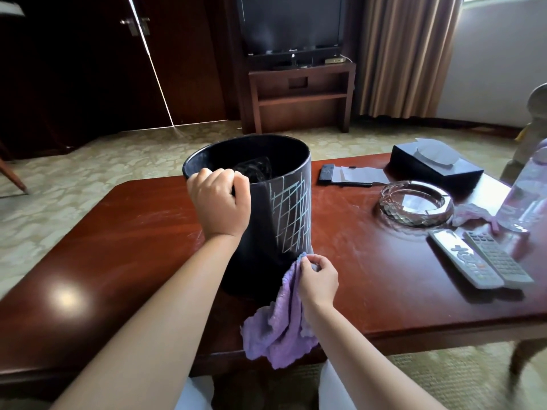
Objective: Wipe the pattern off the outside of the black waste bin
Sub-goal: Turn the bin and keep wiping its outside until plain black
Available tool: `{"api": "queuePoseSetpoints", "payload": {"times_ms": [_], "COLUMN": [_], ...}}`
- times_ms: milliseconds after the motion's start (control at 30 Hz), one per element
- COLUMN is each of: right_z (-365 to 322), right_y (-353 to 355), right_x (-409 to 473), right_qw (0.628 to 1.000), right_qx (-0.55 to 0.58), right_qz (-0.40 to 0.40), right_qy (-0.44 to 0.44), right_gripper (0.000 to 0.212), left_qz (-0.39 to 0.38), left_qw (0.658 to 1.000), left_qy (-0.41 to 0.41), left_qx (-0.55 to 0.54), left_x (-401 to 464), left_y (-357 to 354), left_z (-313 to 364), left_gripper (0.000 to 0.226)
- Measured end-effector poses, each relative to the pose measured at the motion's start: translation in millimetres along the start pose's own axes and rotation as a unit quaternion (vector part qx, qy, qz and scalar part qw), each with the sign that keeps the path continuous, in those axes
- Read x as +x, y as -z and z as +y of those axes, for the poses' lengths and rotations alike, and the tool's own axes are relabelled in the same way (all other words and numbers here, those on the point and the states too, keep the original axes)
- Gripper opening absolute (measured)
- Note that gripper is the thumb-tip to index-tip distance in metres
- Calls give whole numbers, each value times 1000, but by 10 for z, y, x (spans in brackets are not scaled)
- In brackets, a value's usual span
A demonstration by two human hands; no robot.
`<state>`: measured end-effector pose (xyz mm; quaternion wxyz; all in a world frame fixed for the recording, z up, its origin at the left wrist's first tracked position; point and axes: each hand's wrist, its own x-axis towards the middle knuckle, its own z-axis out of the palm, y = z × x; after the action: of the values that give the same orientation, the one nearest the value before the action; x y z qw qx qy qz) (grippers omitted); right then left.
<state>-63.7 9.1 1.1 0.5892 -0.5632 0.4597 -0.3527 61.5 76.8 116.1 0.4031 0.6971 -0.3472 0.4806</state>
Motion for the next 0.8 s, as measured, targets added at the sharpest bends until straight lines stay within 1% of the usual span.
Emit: {"api": "queuePoseSetpoints", "payload": {"times_ms": [67,133,200,233,333,367,467,533,633,667,800], "right_z": [-40,-35,21,37,6,-11,-12,3,-10,-19,-128], "right_y": [-1,-25,-58,-65,-65,-74,-131,-139,-102,-97,-162], "right_x": [-67,-168,-233,-233,-192,-196,-262,-266,-214,-213,-336], "right_qw": [996,983,974,974,988,988,977,973,986,986,963], "right_qx": [14,1,-28,-30,3,3,-32,-39,-12,-12,-30], "right_qz": [-21,-47,-56,-48,3,12,-3,-11,12,19,-4], "right_qy": [87,176,219,218,156,152,212,226,164,163,270], "right_gripper": [9,11,10,10,9,9,4,4,6,6,3], "left_qz": [1,1,0,-1,-6,-6,0,0,-1,-1,3], "left_qw": [1000,1000,1000,1000,1000,1000,1000,1000,1000,1000,1000], "left_qy": [0,1,-1,-3,-1,-1,-4,-4,-2,-1,-6], "left_qx": [1,0,0,0,0,1,0,0,1,1,-1], "left_x": [-2,-3,-3,-3,2,2,-3,-8,-3,-2,-3], "left_y": [-4,-3,4,8,11,10,-3,-7,-2,1,-3], "left_z": [-4,-8,-8,-8,-5,-5,-16,-21,-14,-8,-14], "left_gripper": [33,33,33,33,34,34,34,34,34,34,33]}}
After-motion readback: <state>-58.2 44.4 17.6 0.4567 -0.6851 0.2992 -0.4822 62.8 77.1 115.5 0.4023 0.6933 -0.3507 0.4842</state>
